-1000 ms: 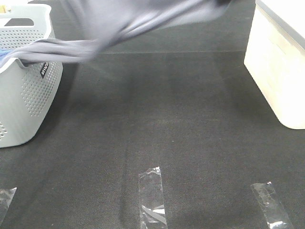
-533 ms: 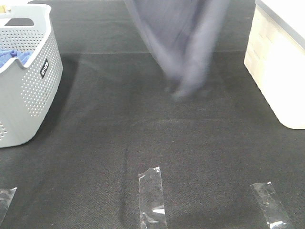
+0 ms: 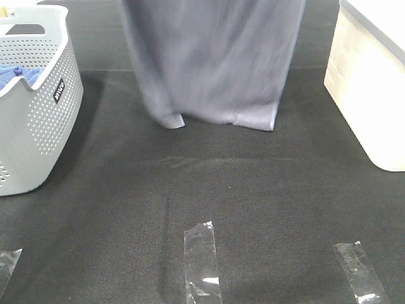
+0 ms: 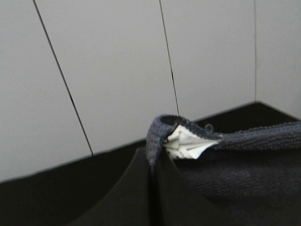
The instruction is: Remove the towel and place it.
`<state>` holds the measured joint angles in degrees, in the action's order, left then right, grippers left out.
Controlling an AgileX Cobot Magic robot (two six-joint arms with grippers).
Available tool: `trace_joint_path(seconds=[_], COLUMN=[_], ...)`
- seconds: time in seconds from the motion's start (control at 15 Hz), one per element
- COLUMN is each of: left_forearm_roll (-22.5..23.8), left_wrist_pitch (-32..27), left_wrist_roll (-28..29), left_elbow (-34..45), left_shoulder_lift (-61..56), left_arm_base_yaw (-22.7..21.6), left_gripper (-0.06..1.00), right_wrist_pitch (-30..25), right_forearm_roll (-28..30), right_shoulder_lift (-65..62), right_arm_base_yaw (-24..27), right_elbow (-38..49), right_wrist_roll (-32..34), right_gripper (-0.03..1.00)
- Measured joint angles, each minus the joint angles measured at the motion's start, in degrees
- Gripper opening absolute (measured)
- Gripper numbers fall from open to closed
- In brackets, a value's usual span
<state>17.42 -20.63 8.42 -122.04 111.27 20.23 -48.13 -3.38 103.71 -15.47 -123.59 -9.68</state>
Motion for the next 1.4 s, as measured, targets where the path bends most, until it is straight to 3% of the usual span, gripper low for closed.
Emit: trace_joint_path(seconds=[0.27, 0.4, 0.53, 0.67, 0.73, 0.8, 0.87, 0.93, 1.0, 1.13, 1.27, 1.4], left_forearm_roll=[-4.0, -4.2, -3.7, -1.9, 1.1, 2.6, 6.8, 8.3, 11.7, 12.7, 12.9, 13.3], left_wrist_pitch=[-15.6, -19.1, -18.2, -10.8, -3.4, -1.0, 8.2, 11.4, 20.2, 26.9, 31.4, 31.8], left_wrist_roll=[0.0, 0.0, -0.1, -0.2, -0.2, -0.2, -0.2, -0.2, -0.2, -0.2, -0.2, -0.2], left_elbow=[0.0, 0.0, 0.0, 0.0, 0.1, 0.1, 0.1, -0.3, -4.8, -12.3, -18.0, -19.1], left_shoulder_lift=[3.0, 6.4, 10.4, 13.5, 14.7, 14.8, 14.8, 14.8, 14.8, 14.8, 14.7, 14.7], left_arm_base_yaw=[0.1, 0.1, 0.0, -0.6, -1.1, -1.3, -2.1, -2.5, -3.6, -4.6, -5.3, -5.3], left_gripper=[0.0, 0.0, 0.0, 0.0, 0.0, 0.0, 0.0, 0.0, 0.0, 0.0, 0.0, 0.0], right_wrist_pitch=[-4.9, -6.5, -6.0, -0.5, 6.5, 8.9, 19.0, 21.9, 35.8, 47.1, 51.4, 50.0], right_forearm_roll=[0.1, 0.3, 2.1, 5.4, 7.8, 8.6, 10.3, 10.7, 12.0, 13.0, 13.2, 13.4], right_shoulder_lift=[3.4, 6.7, 10.6, 14.2, 15.8, 15.9, 15.8, 15.4, 12.7, 8.9, 6.4, 5.7], right_arm_base_yaw=[0.0, 0.0, 0.0, 0.0, 0.1, 0.2, 0.3, 0.4, 0.6, 0.6, 0.6, 0.6], right_elbow=[2.9, 3.0, 3.1, 3.2, 3.4, 3.5, 3.6, 3.6, 3.6, 3.2, 1.4, 0.8], right_wrist_roll=[0.1, 0.9, 1.3, 1.4, 1.4, 1.4, 1.4, 1.4, 1.4, 1.4, 1.4, 1.4], right_gripper=[0.0, 0.0, 0.0, 0.0, 0.0, 0.0, 0.0, 0.0, 0.0, 0.0, 0.0, 0.0])
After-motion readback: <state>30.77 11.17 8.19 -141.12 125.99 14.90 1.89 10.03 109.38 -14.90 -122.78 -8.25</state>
